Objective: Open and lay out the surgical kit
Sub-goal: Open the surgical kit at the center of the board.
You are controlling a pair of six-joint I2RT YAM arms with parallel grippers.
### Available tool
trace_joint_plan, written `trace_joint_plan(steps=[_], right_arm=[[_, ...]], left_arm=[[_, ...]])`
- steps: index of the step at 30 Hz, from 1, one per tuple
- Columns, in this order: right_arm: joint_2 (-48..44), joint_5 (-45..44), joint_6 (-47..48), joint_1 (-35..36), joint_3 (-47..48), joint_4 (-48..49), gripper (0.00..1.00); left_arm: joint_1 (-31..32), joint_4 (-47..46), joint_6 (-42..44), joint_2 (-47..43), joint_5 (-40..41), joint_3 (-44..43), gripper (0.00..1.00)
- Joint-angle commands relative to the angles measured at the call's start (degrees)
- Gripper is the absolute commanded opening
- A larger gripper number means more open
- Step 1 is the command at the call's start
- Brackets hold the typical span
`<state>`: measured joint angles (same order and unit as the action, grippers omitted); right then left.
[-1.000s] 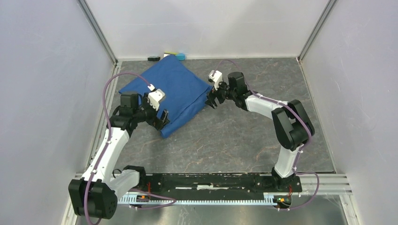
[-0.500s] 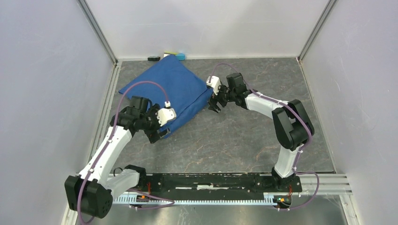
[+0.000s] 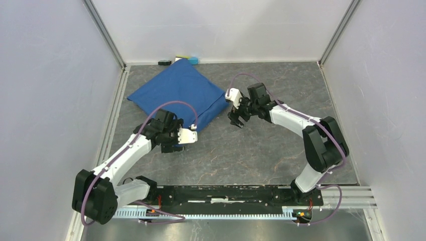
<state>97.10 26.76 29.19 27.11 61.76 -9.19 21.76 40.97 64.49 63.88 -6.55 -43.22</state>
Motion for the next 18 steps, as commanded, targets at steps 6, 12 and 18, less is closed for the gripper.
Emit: trace_joint_plan(steps=[6,12,18], right_arm=[[-7.2,-4.2,1.4,0.0,-4.5,-0.9,0.9],[-10.4,-5.9,1.6,0.0,-7.2,-0.9,0.9],[-13.3,-8.6,1.8,-0.6,-9.5,0.6,0.91]], left_arm=[[6.2,-13.5,1.7,-0.5,4.3,5.8,0.72],[10.3,-17.2,0.3,-0.1,5.3,7.2,0.44],[14.7,-17.7,-2.7,1.1,3.6,6.8,0.24]])
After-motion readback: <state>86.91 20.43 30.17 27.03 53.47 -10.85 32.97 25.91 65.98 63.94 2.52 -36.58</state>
